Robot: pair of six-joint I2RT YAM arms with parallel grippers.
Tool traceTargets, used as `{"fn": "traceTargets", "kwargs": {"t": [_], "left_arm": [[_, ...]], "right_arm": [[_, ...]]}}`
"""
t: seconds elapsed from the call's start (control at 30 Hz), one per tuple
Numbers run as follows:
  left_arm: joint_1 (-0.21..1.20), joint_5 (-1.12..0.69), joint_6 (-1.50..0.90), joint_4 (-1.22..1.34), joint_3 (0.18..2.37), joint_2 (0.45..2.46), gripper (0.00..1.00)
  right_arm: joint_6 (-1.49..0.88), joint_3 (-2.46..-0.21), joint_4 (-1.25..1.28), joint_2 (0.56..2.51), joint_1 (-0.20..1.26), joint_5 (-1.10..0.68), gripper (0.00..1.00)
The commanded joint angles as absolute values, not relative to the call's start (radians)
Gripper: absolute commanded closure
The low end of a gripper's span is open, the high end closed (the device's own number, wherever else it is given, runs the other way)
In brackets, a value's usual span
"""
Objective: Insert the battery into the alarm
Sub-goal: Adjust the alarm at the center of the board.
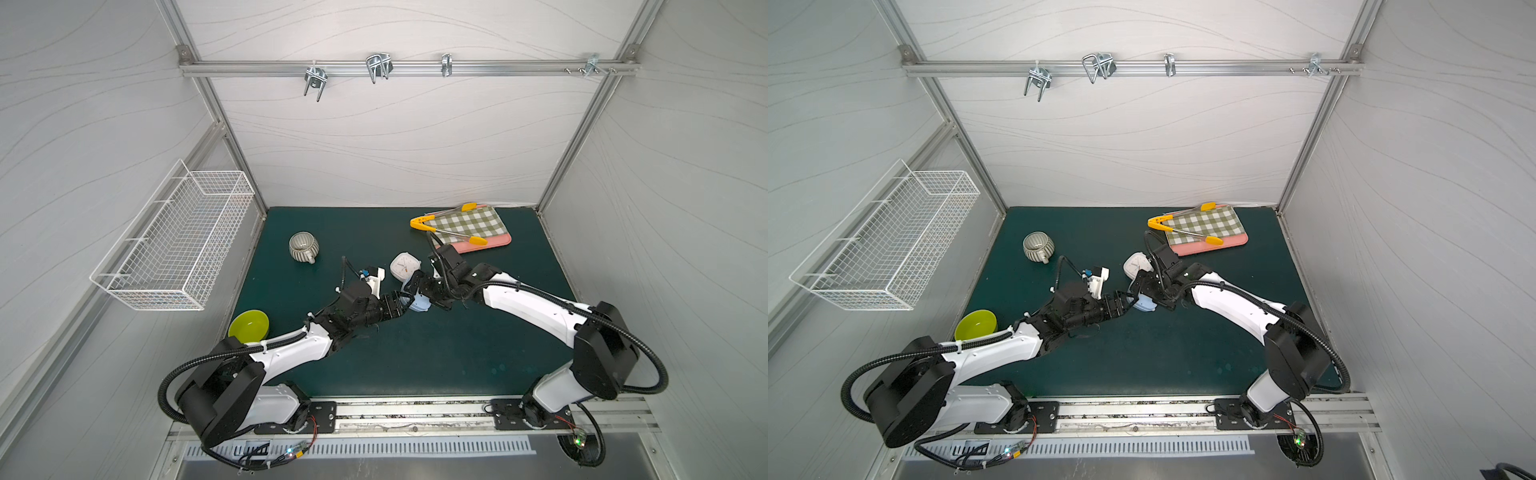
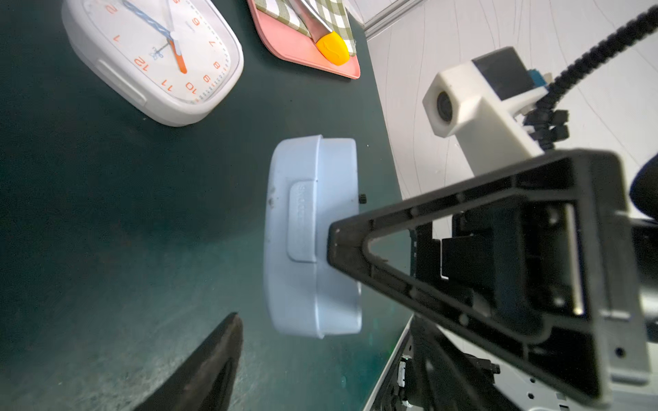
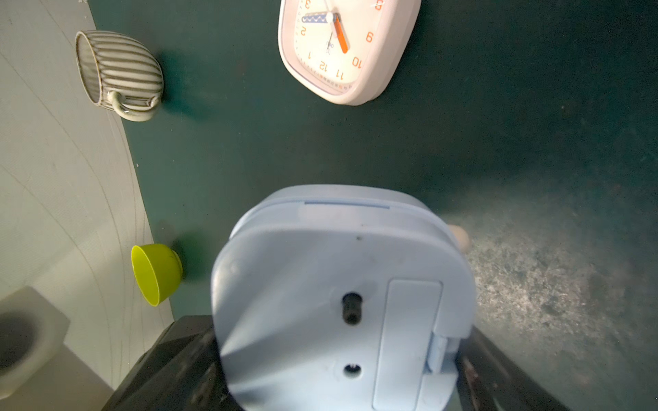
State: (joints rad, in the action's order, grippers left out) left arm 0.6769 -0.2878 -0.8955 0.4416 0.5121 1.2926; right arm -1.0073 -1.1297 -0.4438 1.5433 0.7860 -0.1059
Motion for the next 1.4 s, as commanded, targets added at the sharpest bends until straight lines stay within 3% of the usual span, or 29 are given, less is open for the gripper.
{"fn": "traceTargets", "kwargs": {"t": [0.0,0.27,0.57,0.73,0.97,1.17,1.37], "left_arm": [[0.68,-0.289,-0.902,0.499,0.561,1.296,0.37],[0.681,-0.308,-0.906,0.499,0.571,1.321,0.41],[0.68,-0.29,-0.872,0.458,0.574,1.288,0.66],[0.681,-0.284,-0.806,0.453,0.571,1.271,0.69],[0.689,-0.146,-0.367,0.461,0.563,1.211,0.68],[0.744,0.02,0.257,0.564,0.551,1.214,0.67],[0.775,0.074,0.59,0.554,0.606,1.253,0.65]], "right_arm": [[-1.04,-1.126,-0.406,1.51,0.793,-0.135,0.09],[-1.049,-1.118,-0.388,1.504,0.792,-0.161,0.11],[-1.045,-1.116,-0.393,1.498,0.793,-0.156,0.12],[-1.023,-1.133,-0.424,1.493,0.795,-0.129,0.02],[-0.99,-1.121,-0.5,1.401,0.769,-0.025,0.01],[-1.022,-1.046,-0.449,1.291,0.675,-0.148,0.01],[-1.07,-1.008,-0.403,1.219,0.597,-0.293,0.01]]}}
